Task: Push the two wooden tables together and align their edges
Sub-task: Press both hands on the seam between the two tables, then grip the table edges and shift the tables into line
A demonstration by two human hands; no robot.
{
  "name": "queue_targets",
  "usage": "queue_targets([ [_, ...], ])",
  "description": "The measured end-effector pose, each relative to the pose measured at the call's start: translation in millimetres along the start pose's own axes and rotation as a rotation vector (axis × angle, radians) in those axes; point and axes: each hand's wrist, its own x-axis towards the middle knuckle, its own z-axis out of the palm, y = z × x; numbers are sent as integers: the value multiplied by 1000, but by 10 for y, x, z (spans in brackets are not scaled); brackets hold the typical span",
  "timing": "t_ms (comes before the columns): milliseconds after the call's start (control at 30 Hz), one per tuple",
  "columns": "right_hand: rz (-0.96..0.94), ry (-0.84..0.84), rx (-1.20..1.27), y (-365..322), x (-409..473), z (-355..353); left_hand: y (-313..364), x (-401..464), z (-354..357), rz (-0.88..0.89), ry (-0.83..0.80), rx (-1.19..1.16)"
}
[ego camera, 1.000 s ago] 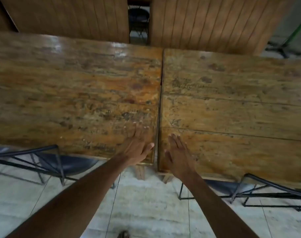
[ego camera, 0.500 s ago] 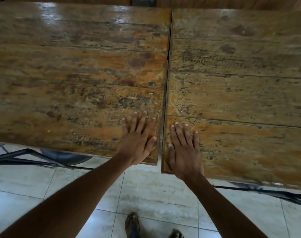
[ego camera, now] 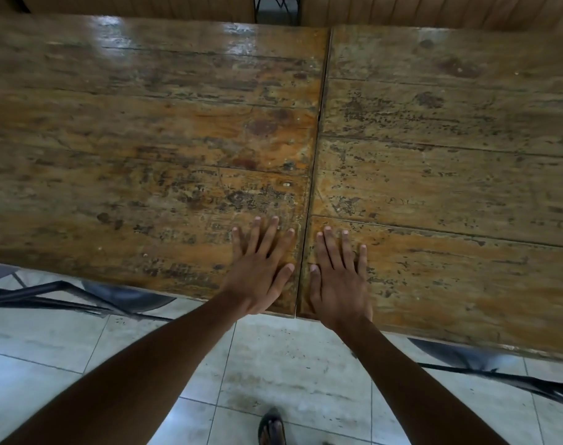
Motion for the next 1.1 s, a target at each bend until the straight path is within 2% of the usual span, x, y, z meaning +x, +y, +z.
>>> queue_targets([
  [100,10,-98,16,-1,24,-62,10,42,-102,-34,-102,27],
  [233,43,-464,-62,-61,179,-516,24,28,-647,-14,-308,-28],
  [333,57,-475,-6,-451,99,-900,-37,-319,-1081,37,-225,-48],
  [400,-23,-438,-24,-849,-34,-1035,-241,-671,-1356,22,-170,-9],
  [600,-233,-313,-15,-2414,-245,-1204,-1464,-1969,-2067,-191,-14,-50],
  [733,-442,-268,16,-3959,-324,-1237,-2545,-3197,-2423,-328,84,-9],
  [833,-521,-255,-7,-4848,-305,-1253,-3114,-3839,-2584,-371,111,6],
  [967,-662,-249,-47,-6440,-399,-1098,-4108,-4942,-2827,-530,174,22],
  [1100,-778,-249,-38,-7567,-505,-997,-4795,-5732,-3041,-605,244,54],
])
